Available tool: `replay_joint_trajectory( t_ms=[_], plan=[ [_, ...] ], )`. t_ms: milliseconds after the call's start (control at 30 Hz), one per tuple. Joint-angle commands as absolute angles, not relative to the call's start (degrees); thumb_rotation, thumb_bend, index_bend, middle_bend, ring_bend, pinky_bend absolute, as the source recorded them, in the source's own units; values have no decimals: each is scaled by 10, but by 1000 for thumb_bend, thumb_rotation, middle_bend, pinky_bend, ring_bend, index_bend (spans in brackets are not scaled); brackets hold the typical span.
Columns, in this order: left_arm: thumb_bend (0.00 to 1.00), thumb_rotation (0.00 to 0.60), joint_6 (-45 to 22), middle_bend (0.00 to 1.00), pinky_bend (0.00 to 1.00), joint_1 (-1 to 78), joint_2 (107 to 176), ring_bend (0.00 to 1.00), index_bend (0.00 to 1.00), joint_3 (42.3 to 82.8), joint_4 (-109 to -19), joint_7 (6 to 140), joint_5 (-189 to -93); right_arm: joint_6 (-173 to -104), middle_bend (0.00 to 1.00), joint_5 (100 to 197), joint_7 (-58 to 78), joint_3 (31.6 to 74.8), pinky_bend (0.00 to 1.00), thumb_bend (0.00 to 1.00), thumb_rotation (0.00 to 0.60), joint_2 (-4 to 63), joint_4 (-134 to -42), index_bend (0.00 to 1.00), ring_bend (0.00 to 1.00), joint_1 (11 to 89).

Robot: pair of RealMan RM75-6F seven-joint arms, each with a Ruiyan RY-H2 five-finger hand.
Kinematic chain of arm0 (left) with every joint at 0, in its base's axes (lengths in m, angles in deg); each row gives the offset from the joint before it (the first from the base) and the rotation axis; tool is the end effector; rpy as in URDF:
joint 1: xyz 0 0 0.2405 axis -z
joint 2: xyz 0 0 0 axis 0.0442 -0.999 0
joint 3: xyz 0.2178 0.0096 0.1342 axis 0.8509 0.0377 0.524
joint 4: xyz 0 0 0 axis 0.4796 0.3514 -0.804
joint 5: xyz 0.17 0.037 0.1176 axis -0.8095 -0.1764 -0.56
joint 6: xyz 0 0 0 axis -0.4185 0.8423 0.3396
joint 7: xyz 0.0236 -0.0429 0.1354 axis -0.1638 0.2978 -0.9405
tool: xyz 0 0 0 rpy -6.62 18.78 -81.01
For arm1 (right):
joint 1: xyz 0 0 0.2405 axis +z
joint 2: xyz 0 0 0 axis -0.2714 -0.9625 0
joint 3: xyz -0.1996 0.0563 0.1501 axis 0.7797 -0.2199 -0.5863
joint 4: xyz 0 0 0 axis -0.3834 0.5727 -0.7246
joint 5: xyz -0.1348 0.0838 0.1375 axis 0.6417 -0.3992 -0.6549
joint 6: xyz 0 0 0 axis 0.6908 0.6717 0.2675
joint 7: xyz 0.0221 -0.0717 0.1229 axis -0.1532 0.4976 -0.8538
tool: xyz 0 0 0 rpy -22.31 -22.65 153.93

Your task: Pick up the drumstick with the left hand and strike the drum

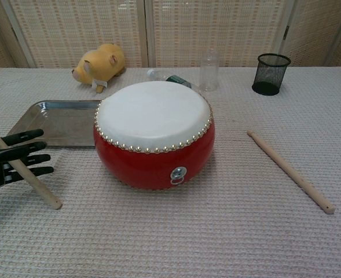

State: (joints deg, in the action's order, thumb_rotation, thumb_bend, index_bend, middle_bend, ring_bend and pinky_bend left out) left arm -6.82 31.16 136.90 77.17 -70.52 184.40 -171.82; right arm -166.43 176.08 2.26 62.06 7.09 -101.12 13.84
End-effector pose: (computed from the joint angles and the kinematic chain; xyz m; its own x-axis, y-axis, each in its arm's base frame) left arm -0.2695 0.2518 0.0162 -0.9394 0.3302 0.0920 0.2617 0.5177 0.8145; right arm -0.3336 -0.1378 0.1904 0.3777 0.0384 0.9251 -0.9259 0.0180 0.3773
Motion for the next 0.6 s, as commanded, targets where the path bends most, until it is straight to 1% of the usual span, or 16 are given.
replay_joint_trajectory(
  t_ms=[33, 133, 200, 433, 600],
  plan=[
    [220, 600, -69, 464, 345, 315, 1372, 390, 432, 775, -704, 1834, -1724, -1665, 140, 1761, 23, 620, 71, 204, 600, 71, -1011, 16, 0, 138],
    [218, 600, -69, 472, 352, 316, 1373, 394, 439, 775, -704, 1829, -1725, -1665, 140, 1761, 23, 620, 71, 204, 600, 71, -1011, 16, 0, 138],
    [218, 600, -68, 493, 364, 317, 1376, 407, 463, 778, -704, 1812, -1728, -1666, 139, 1762, 23, 620, 71, 203, 600, 70, -1011, 17, 0, 138],
    [217, 600, -61, 598, 392, 315, 1384, 488, 578, 777, -718, 1761, -1711, -1669, 140, 1765, 23, 621, 71, 204, 600, 70, -1011, 18, 0, 137],
    [218, 600, -57, 614, 396, 315, 1389, 502, 606, 780, -725, 1733, -1710, -1672, 139, 1767, 22, 620, 71, 203, 600, 69, -1011, 19, 0, 136]
  ],
)
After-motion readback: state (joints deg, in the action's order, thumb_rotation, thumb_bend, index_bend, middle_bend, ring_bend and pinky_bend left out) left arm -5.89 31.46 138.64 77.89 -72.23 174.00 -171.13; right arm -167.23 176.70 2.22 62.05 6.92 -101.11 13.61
